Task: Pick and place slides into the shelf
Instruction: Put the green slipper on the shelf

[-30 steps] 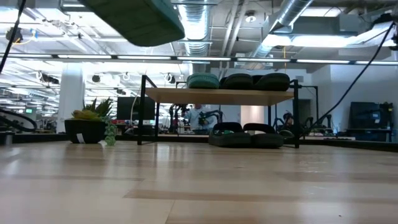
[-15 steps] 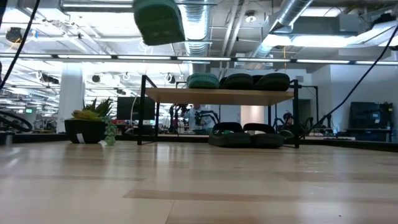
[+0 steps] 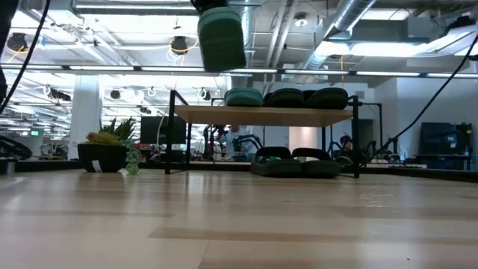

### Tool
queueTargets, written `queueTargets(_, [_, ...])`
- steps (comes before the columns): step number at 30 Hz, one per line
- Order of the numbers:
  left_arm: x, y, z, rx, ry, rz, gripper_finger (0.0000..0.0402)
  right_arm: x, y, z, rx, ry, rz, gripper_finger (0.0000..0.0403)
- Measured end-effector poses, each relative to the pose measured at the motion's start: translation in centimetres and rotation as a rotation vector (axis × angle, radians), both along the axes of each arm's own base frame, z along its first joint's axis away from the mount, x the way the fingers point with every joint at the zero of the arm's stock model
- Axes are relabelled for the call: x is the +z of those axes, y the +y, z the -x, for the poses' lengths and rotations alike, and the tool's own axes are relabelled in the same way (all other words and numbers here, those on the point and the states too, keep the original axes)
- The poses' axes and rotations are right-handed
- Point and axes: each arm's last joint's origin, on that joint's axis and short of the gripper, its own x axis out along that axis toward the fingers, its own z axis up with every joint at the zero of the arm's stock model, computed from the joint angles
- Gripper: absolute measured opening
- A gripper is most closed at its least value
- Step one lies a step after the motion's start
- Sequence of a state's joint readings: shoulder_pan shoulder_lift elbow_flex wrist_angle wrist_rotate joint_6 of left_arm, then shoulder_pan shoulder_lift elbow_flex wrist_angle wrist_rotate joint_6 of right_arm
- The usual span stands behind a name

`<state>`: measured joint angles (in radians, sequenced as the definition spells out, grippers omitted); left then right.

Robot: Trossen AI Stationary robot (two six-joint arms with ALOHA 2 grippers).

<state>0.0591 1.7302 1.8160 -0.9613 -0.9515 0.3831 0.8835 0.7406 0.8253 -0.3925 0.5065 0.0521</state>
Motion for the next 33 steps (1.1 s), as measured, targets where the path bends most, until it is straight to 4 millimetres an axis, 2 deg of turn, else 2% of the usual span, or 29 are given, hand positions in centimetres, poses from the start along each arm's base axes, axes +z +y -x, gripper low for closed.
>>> queueTargets(13, [0.0, 6.5, 1.0, 0.082, 0.009, 0.062, 0.0, -0.1, 0.1, 0.0, 0.035, 0.008, 0.004, 0.0127])
queueTargets(17, [-0.8, 8.2, 1.4, 0.116, 0.02, 0.078, 0.0, -0.1, 0.1, 0.0, 0.035, 0.011, 0.008, 0.0128])
queueTargets(24, [-2.7, 10.1, 1.5, 0.117, 0.029, 0.104, 0.0, -0.2, 0.1, 0.1, 0.036, 0.017, 0.017, 0.0123])
queueTargets(33, [-3.7, 11.4, 1.8, 0.125, 0.038, 0.111, 0.0, -0.2, 0.0, 0.1, 0.036, 0.019, 0.018, 0.0122])
